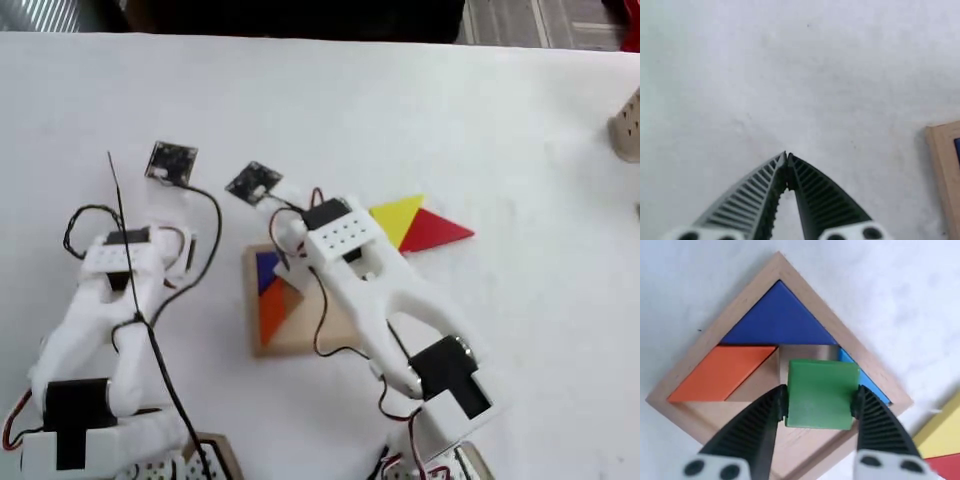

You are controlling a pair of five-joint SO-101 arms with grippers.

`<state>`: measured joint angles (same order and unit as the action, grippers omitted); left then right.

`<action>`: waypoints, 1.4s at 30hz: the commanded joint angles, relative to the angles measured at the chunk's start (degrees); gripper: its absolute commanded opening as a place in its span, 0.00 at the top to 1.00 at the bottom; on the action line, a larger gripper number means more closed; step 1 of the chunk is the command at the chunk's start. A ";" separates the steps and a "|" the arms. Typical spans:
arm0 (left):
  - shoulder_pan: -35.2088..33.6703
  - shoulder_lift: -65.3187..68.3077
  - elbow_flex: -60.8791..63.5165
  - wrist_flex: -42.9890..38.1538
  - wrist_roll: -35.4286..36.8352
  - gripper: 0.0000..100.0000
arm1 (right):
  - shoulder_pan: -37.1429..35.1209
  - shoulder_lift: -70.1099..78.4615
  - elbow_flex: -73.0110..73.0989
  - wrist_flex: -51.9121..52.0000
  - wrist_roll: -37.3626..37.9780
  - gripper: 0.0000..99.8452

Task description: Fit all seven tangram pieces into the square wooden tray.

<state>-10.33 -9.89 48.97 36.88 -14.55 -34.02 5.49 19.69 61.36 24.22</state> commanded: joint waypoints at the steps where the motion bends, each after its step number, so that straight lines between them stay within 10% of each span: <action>1: -0.84 -0.22 -1.76 -1.23 0.18 0.97 | 0.13 -1.71 -2.37 0.66 -1.05 0.76; 13: -0.84 -0.22 -1.76 -1.23 0.18 0.97 | 0.04 -4.26 -2.81 2.86 -1.14 0.70; 21: -0.84 -0.22 -1.76 -1.23 0.18 0.97 | 4.09 -9.19 -1.05 3.56 -1.23 0.99; 42: -0.84 -0.22 -1.76 -1.23 0.18 0.97 | 4.44 -5.93 10.64 -9.10 -7.21 0.98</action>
<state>-10.33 -9.89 48.97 36.88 -14.55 -28.84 -0.13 30.59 55.03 18.15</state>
